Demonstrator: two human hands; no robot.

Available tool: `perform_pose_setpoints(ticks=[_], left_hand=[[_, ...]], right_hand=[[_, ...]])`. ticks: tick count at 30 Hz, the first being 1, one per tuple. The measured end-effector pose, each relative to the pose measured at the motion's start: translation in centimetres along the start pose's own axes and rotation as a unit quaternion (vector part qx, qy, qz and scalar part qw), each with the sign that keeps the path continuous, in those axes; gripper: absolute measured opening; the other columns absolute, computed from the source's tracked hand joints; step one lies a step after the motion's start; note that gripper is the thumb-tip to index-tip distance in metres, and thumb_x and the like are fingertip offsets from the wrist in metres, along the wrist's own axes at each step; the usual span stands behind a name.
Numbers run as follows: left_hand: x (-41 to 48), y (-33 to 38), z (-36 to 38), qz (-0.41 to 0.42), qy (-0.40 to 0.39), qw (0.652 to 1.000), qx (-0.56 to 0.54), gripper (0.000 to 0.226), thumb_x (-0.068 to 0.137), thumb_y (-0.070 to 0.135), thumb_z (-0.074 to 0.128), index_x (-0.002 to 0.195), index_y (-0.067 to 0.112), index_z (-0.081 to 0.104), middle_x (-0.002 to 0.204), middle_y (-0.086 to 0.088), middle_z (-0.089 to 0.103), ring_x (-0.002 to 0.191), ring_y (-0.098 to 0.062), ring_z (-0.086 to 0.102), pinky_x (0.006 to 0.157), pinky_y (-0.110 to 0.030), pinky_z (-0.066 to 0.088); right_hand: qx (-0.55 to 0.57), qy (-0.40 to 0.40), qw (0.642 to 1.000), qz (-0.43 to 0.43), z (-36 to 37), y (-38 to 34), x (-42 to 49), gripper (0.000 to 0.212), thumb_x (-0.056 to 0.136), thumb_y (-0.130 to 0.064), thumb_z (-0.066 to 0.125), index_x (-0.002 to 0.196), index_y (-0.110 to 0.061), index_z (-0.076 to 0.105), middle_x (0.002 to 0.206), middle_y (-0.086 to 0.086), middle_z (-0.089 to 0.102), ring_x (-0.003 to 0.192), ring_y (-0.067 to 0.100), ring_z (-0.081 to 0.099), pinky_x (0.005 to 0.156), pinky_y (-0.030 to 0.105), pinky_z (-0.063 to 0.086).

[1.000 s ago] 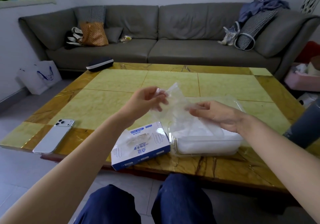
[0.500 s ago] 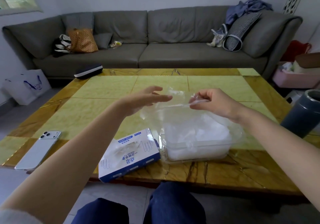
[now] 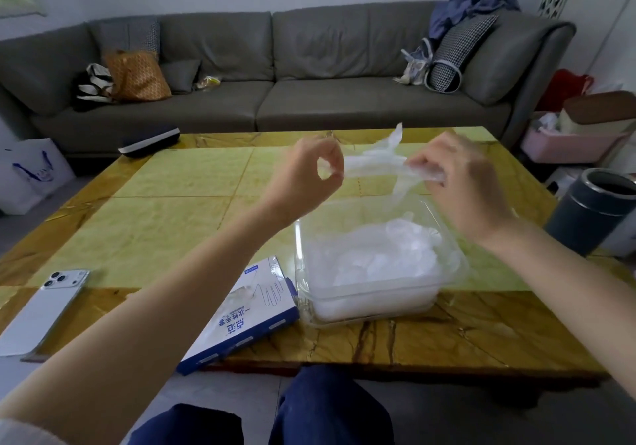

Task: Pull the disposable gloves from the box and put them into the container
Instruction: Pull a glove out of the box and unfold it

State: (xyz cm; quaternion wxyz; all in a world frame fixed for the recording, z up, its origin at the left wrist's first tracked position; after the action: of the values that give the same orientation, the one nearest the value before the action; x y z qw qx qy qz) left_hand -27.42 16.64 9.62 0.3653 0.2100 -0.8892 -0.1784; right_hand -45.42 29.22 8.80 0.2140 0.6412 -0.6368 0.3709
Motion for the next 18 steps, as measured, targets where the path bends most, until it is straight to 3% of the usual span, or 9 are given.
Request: perform_pose_setpoints(ticks=[3,6,9,11,14,15,16,18], left_hand=[[-2.6,-1.4,1.5,0.009,-0.13,0.987,0.094,0.024,0.082,0.005,0.064,0.074,0.023,0.052,0.079,0.011,0.054,0.086,-0.013,0.049,0.088,-0.027,0.037],[-4.5,-2.6,3.4,0.009,-0.274,0.942,0.192,0.012,0.089,0.013,0.057,0.085,0.024,0.058,0.095,0.01,0.058,0.103,-0.012,0.047,0.099,-0.029,0.032],[-5.1,-3.3,5.3,0.008,-0.348,0.904,0.247,0.015,0.09,0.01,0.055,0.094,0.022,0.063,0.103,0.007,0.062,0.106,-0.014,0.046,0.099,-0.029,0.032],[-5.3,-3.5,6.0,-0.01,-0.398,0.876,0.272,0.02,0.089,0.007,0.053,0.097,0.021,0.064,0.105,0.002,0.06,0.105,-0.018,0.047,0.093,-0.028,0.034],[-5.1,-3.5,6.3,-0.057,-0.473,0.837,0.268,0.031,0.089,0.0,0.046,0.105,0.02,0.063,0.11,-0.002,0.059,0.105,-0.022,0.051,0.095,-0.03,0.04],[-4.9,-3.4,6.3,-0.069,-0.471,0.84,0.261,0.033,0.089,-0.002,0.044,0.108,0.018,0.063,0.112,-0.002,0.061,0.104,-0.022,0.054,0.096,-0.032,0.042],[-4.5,-3.2,6.3,-0.083,-0.449,0.852,0.255,0.034,0.089,-0.004,0.043,0.109,0.017,0.062,0.113,-0.002,0.061,0.103,-0.022,0.057,0.093,-0.033,0.046],[-3.6,-2.9,6.5,-0.108,-0.364,0.889,0.255,0.034,0.089,-0.005,0.04,0.108,0.015,0.059,0.113,-0.004,0.061,0.1,-0.024,0.059,0.081,-0.032,0.049]], right_hand=[[0.0,-0.142,0.99,-0.012,2.0,-0.1,-2.9,0.032,0.076,0.015,0.059,0.095,-0.009,0.069,0.092,0.002,0.059,0.088,0.01,0.052,0.069,0.013,0.044],[-0.014,-0.303,0.953,0.012,4.5,0.2,-4.8,0.045,0.082,0.014,0.051,0.108,-0.02,0.064,0.108,-0.006,0.052,0.1,0.013,0.054,0.07,0.021,0.043],[-0.009,-0.43,0.899,0.08,6.4,0.4,-5.4,0.046,0.089,0.006,0.046,0.122,-0.024,0.056,0.123,-0.004,0.046,0.106,0.016,0.052,0.078,0.026,0.042],[-0.004,-0.49,0.864,0.112,6.9,0.5,-5.1,0.042,0.091,-0.005,0.052,0.129,-0.024,0.052,0.131,-0.001,0.045,0.117,0.016,0.047,0.09,0.026,0.04],[0.013,-0.617,0.776,0.135,6.1,0.7,-3.7,0.051,0.089,-0.04,0.061,0.135,-0.023,0.049,0.14,-0.007,0.045,0.13,0.011,0.041,0.105,0.024,0.032],[0.031,-0.636,0.758,0.146,5.7,0.5,-3.2,0.054,0.087,-0.05,0.058,0.134,-0.024,0.051,0.138,-0.011,0.047,0.127,0.009,0.044,0.104,0.023,0.032],[0.066,-0.623,0.761,0.167,5.3,0.3,-2.6,0.054,0.086,-0.055,0.055,0.131,-0.026,0.055,0.132,-0.015,0.051,0.121,0.007,0.049,0.101,0.023,0.035],[0.153,-0.503,0.823,0.215,5.2,0.0,-1.8,0.04,0.087,-0.05,0.057,0.117,-0.024,0.066,0.116,-0.014,0.062,0.105,0.005,0.059,0.092,0.023,0.044]])
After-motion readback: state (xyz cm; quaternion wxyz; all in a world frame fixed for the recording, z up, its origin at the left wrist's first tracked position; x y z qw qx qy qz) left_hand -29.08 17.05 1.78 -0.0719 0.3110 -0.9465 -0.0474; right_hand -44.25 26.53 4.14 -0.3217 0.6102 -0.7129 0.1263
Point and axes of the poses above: each hand's wrist, its own x-axis towards the middle knuckle, its own z-axis out of the palm, y = z × x, the point moved 1 cm from there along x, towards the middle knuckle
